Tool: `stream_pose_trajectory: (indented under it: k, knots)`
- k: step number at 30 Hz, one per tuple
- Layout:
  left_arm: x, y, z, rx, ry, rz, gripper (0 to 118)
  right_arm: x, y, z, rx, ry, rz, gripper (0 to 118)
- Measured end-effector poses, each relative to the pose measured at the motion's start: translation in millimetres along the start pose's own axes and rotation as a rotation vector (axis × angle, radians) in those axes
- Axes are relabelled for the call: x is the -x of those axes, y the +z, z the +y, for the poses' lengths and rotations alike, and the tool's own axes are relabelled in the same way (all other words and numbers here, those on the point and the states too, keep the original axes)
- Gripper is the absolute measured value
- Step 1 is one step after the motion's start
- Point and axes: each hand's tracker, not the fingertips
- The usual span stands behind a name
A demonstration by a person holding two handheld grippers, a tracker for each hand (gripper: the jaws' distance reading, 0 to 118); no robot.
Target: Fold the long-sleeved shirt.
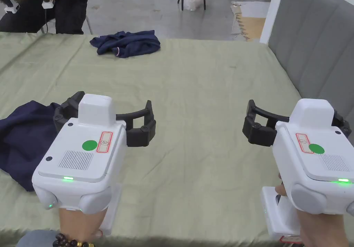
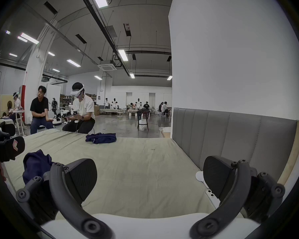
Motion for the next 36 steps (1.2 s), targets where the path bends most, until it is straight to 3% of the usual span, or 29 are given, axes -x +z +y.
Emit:
stream_pose_trajectory:
  k: [36]
  knots:
    - [-4.2, -1.6, 6.1, -0.015, -0.026, -0.008, 111, 4.3, -1.2, 5.6, 0.004, 0.020, 0.003, 118]
